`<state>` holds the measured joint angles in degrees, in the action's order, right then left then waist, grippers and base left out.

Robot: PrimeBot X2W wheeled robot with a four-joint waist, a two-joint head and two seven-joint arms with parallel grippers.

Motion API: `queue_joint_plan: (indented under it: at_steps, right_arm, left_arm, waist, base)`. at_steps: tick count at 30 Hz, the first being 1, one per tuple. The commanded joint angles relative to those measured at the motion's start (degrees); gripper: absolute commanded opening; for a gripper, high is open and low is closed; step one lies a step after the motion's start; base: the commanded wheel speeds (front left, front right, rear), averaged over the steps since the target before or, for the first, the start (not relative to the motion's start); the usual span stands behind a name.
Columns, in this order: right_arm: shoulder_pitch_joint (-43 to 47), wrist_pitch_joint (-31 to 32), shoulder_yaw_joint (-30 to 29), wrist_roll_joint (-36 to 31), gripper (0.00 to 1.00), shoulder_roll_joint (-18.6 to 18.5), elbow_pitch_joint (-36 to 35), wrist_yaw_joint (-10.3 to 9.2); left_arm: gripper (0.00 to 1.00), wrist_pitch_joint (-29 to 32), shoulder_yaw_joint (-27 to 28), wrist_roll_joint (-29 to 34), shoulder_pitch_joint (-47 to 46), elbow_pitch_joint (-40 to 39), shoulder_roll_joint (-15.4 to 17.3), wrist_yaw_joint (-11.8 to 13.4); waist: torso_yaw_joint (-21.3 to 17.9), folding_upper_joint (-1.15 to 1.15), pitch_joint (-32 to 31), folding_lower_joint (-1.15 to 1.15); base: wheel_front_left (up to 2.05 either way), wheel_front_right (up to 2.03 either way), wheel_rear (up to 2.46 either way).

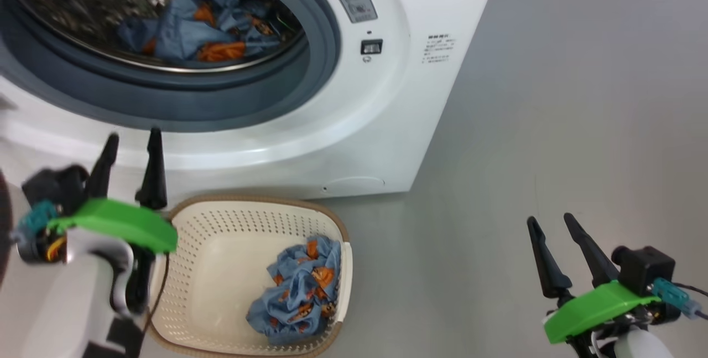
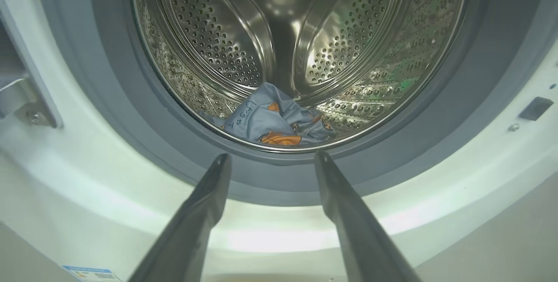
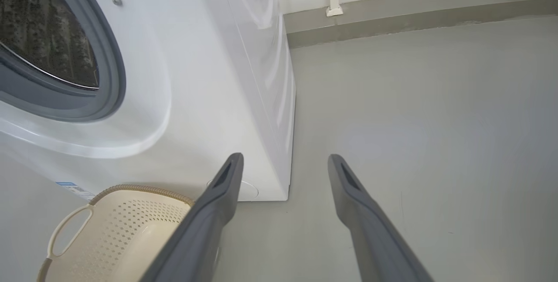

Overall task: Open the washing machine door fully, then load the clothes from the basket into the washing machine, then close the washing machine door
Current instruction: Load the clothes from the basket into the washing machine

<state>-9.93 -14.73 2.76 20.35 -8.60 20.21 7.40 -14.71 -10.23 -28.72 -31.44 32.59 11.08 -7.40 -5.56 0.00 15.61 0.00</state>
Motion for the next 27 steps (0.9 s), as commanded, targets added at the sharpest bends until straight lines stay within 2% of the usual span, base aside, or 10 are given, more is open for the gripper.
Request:
queue_joint_plan:
  at_steps: [1,27]
  right_arm:
    - [1.36,-0.27,0.82,0.52,1.0,-0.98,-1.03,0.09]
    - [9.98,-0.27,-1.35,2.03,1.0,-4.75,-1.78,0.09]
  left_arm:
    - [1.0,-0.29,2.46,1.15,1.62,-2.09,1.58,-0.09]
    - [1.0,-0.29,13.05,6.58,29.07,-18.23,-1.37,-0.09]
  waist:
    - [1.47,0.0,-2.65,0.0]
    - [2.88,0.0,-11.83,0.0]
  base:
    - [0.0,0.0,0.0]
    - [0.0,0.0,0.0]
